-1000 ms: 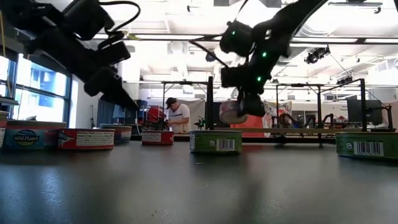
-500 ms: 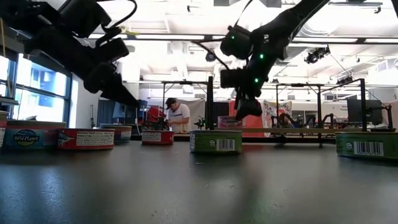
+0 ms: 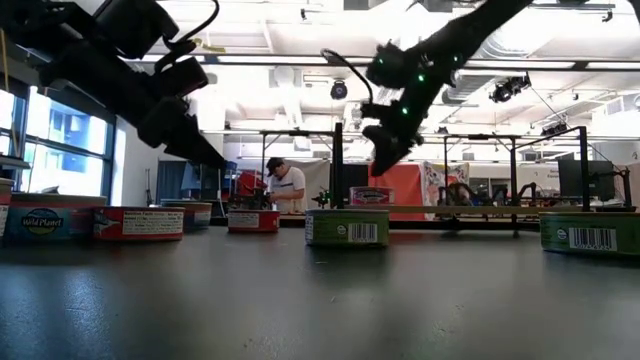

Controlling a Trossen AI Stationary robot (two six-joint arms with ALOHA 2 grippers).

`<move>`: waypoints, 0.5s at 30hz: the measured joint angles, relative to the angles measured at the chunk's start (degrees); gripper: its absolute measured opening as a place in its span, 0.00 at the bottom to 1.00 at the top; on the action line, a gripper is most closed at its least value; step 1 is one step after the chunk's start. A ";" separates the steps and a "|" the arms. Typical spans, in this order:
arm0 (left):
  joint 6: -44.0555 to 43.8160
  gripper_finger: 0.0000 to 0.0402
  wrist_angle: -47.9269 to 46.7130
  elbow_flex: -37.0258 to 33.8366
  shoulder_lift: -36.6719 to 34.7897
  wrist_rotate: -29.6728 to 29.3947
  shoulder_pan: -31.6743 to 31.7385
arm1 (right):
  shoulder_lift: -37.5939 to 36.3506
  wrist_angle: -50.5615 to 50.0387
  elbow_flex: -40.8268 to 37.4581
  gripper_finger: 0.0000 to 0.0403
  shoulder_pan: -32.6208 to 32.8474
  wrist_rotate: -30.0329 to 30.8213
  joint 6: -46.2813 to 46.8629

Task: Stack canned seafood by type on shelf
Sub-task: Put the red tuna can on the shelf

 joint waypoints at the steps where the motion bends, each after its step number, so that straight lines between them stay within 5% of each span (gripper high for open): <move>1: 0.02 0.05 0.18 0.00 0.00 0.00 0.00 | 0.29 0.07 -0.24 0.13 -1.05 -1.66 0.40; 5: 0.42 0.05 0.80 0.00 0.01 0.00 0.00 | 2.91 0.59 -0.62 0.01 -3.04 -3.43 0.66; 15: 0.40 0.05 0.76 0.00 0.02 0.04 0.00 | 4.74 8.49 -0.67 0.05 -3.98 0.50 -2.60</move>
